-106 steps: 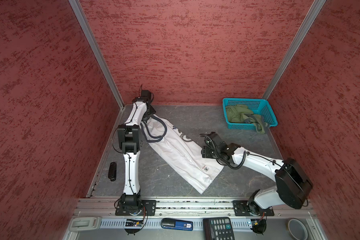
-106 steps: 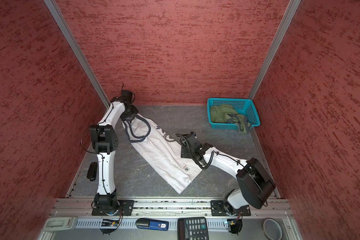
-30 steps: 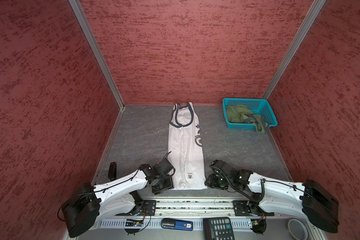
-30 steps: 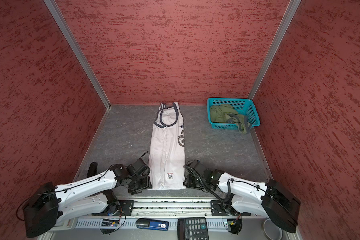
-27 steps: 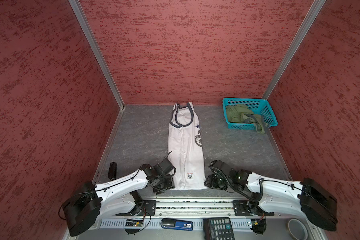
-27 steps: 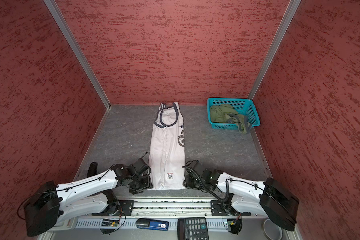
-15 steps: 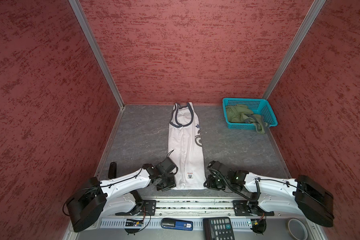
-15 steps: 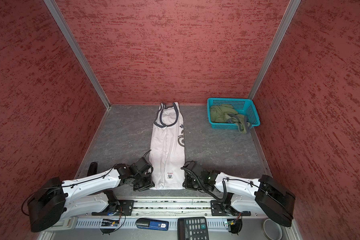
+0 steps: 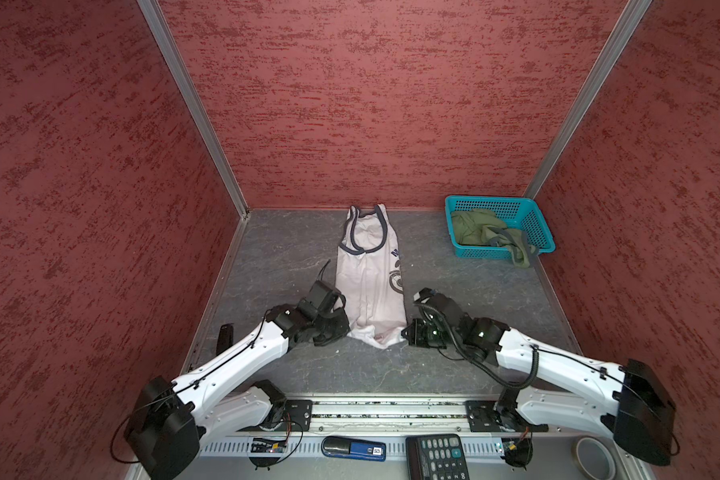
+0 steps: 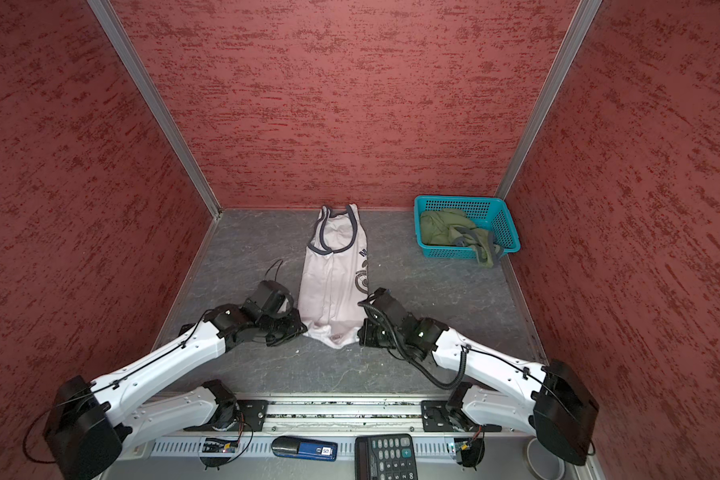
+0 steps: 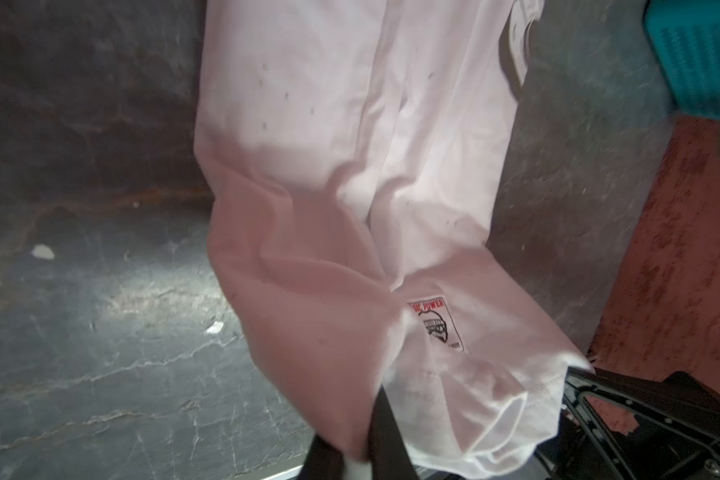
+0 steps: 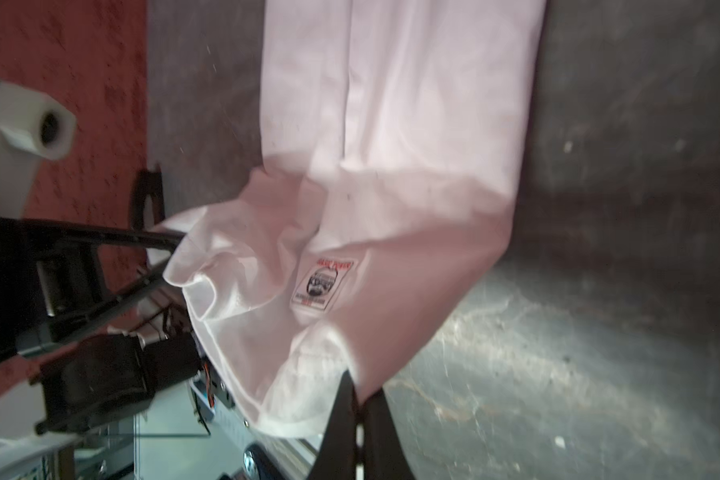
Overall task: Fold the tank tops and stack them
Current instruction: 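Grasp the hem end with both grippers and fold it toward the straps, then lay the folded hem near the straps and open both grippers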
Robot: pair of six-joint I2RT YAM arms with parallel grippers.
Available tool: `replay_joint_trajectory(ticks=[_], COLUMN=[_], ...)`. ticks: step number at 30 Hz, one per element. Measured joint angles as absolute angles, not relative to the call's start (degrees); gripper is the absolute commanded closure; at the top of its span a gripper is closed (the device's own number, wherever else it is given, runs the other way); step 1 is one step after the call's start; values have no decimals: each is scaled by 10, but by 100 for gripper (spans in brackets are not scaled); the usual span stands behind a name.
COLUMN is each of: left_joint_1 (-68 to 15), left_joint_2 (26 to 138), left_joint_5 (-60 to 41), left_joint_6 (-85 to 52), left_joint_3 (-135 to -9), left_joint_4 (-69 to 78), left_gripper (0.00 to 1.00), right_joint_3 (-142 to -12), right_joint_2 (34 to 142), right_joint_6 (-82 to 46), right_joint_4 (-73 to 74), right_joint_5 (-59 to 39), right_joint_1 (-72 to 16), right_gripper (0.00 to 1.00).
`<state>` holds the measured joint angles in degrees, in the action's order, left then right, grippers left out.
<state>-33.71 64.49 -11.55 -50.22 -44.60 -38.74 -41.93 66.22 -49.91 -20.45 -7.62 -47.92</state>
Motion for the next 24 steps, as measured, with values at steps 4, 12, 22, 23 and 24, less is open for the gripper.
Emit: replay_joint_trajectory(ticks=[4, 12, 22, 23, 24], left_joint_1=[-266, -189, -155, -152, -149], left_joint_2=[753, 974, 1152, 1164, 1174], left_joint_5=[-124, -135, -146, -146, -148], left_joint_6=[-451, -391, -378, -378, -378], left_joint_3=[-554, -770, -925, -933, -941], left_joint_4=[-385, -362, -363, -364, -364], left_gripper=[88, 87, 79, 76, 75], right_joint_3=[-515, -695, -801, -810, -816], right_joint_2=[742, 951, 1096, 1108, 1117], right_joint_6=[-432, -339, -297, -295, -294], right_joint_4=[-195, -164, -147, -145, -143], right_joint_5=[-72, -91, -130, -135, -138], right_joint_1=[-402, -299, -243, -239, -236], right_gripper=[100, 100, 100, 100, 99])
